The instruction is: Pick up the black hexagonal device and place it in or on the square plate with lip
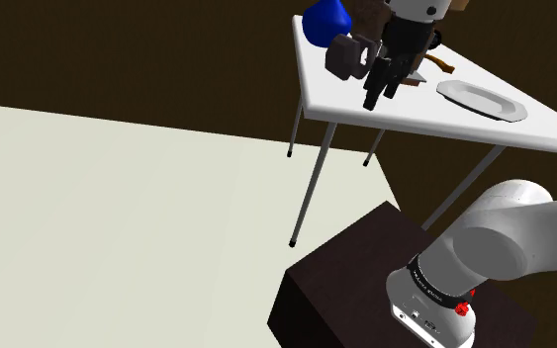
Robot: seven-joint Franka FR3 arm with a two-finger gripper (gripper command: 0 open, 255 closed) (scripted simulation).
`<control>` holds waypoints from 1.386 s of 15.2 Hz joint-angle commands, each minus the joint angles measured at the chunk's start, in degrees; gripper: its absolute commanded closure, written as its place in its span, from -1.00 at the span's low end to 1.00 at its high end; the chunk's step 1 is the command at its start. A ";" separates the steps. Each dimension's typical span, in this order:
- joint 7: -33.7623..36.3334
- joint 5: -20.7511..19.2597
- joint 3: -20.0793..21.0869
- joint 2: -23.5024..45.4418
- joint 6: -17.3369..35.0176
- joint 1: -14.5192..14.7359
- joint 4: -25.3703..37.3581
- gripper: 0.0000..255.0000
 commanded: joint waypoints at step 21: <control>-5.88 3.19 -9.19 36.86 -8.21 -4.41 43.04 -1.00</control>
